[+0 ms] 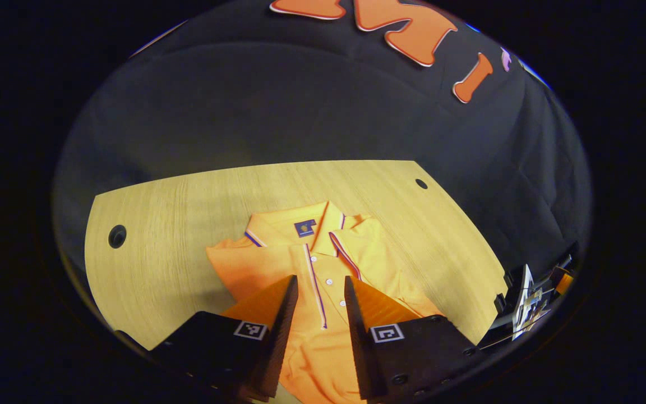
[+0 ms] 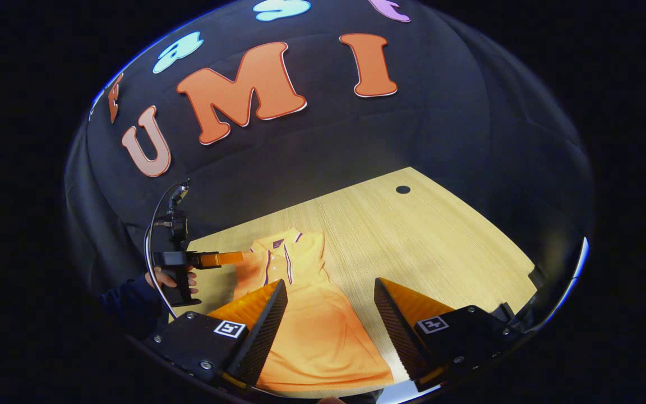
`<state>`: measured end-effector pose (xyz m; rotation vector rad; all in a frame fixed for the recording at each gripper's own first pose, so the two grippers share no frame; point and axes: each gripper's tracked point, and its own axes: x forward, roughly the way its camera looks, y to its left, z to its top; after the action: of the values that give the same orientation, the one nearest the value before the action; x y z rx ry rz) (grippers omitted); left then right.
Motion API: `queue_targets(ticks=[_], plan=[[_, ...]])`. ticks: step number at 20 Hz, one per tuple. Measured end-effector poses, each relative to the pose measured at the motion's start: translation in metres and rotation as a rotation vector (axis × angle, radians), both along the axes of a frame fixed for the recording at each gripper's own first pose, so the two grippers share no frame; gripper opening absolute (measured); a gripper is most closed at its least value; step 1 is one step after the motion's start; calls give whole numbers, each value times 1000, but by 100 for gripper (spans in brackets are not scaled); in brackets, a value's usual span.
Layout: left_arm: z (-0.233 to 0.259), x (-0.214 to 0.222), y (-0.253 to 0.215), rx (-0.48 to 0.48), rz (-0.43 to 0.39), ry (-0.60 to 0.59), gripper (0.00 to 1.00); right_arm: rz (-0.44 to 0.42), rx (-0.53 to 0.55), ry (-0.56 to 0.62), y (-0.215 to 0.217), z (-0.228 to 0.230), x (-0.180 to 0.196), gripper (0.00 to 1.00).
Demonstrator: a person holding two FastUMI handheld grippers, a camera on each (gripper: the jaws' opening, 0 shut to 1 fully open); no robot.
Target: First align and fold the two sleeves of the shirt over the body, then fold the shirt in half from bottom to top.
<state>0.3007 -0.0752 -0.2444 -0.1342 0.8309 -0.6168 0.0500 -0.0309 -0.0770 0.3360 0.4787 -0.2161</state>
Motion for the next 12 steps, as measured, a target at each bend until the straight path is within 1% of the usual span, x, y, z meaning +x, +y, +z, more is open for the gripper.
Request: queue_targets(ticks=[2,3,4,5,6,7,9,12], plan=[[3,-11,8,39,15,-30,53,12,-15,-2,0,-2,3,95],[9,-17,12,39,17,-50,60,23,-31,-16,-1,1,5,95],[17,-29,22,55,38,-76,80,31,-42,-37,-1,5,8,95],[26,-30,27,67,57,-98,100,40,-48,-63,-1,12,12,95],[39,-34,34,72,89,-128,100,49,-56,-89,-1,18,16,95],[54,-40,39,74,120,-158,98,59,-70,-115,-2,25,19,95],[83,-53,50,64,181,-237,98,73,-127,-173,-7,39,23,95],[141,-74,63,59,267,-403,98,107,-205,-249,-8,57,23,95]])
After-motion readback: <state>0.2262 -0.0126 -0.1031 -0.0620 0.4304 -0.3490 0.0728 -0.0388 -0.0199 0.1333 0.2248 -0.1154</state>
